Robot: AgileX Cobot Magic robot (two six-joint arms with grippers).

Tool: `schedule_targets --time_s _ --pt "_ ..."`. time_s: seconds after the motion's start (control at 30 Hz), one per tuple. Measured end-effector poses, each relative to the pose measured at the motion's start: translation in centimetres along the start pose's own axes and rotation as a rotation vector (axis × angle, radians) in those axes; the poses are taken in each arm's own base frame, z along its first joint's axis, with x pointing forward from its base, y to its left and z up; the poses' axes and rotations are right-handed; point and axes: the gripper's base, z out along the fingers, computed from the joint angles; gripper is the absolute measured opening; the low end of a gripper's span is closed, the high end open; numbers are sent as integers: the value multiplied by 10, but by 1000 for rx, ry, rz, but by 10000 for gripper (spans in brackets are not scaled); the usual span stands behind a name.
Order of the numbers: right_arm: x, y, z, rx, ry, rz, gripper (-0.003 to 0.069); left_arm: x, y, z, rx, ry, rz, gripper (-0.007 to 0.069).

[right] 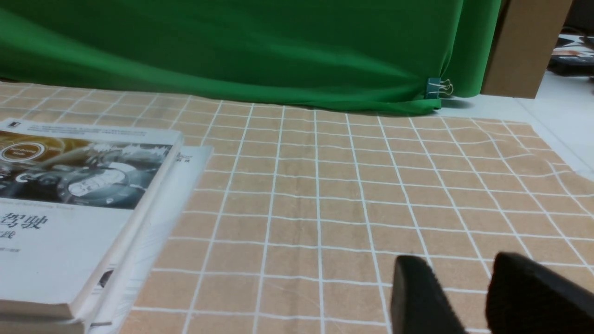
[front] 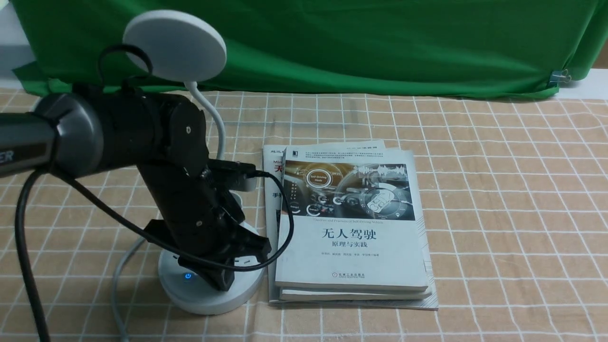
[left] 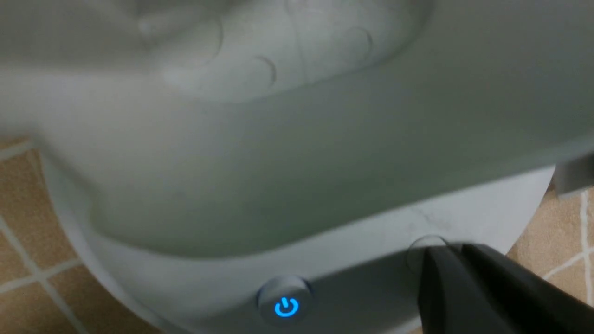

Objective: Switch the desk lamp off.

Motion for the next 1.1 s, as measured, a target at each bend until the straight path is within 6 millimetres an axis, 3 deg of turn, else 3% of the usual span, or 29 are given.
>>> schedule_targets --time_s 0.13,0.27,0.4,0.47,0.67,0.8,0.97,1.1 --pt "0 0 0 0 0 0 242 1 -2 -9 -1 -26 2 17" --pt "0 0 0 0 0 0 242 8 -6 -32 2 -73 14 17" --pt "0 0 0 0 0 0 242 28 -12 -60 9 -162 17 17" --pt "0 0 0 0 0 0 242 36 -13 -64 12 -191 15 17" --pt "0 0 0 0 0 0 242 97 -15 -91 2 -502 13 17" --pt "0 0 0 0 0 0 242 137 -12 -98 -16 -734 16 17" --pt "0 0 0 0 0 0 242 190 -6 -95 -34 -1022 22 17" --pt "0 0 0 0 0 0 242 217 -3 -89 -37 -1160 29 17"
